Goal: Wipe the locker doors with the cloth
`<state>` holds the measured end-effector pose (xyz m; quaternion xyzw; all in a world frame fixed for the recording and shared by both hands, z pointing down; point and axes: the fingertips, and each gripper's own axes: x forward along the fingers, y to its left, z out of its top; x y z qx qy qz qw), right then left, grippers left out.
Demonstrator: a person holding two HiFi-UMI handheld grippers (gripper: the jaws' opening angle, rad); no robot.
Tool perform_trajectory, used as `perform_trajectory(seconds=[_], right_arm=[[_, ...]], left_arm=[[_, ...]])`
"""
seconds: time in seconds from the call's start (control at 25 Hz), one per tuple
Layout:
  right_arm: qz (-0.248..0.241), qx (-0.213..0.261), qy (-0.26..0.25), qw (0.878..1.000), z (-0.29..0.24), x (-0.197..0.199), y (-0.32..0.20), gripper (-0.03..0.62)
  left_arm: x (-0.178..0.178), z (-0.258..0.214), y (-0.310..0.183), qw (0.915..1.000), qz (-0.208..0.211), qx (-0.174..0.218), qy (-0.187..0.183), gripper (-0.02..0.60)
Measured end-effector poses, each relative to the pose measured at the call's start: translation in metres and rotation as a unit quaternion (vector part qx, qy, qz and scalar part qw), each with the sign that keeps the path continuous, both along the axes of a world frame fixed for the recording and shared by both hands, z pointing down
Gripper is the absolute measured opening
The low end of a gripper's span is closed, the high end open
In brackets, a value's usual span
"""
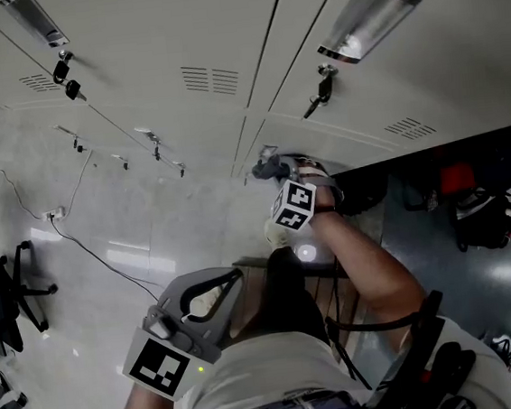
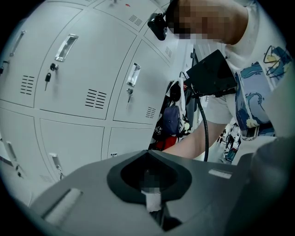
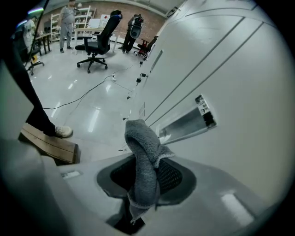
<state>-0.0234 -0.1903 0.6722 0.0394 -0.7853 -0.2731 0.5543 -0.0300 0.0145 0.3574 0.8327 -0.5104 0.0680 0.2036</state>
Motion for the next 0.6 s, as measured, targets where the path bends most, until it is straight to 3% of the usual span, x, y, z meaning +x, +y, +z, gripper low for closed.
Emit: perform_trajectory(seconds=[0.16, 0.6], right_arm=[[-0.002, 0.014, -0.022, 1.000, -0.048, 0.003, 0.011, 0.110], [-0.034, 0.090, -0.119, 0.988, -0.239, -0.011, 0.045, 0.110]], left_arm=[[0.002, -0.005, 0.004, 1.0000, 0.003, 0.009, 0.000, 0.003], [0.009, -0.022, 0.012, 0.9989, 0.015, 0.045, 0.001, 0.003]])
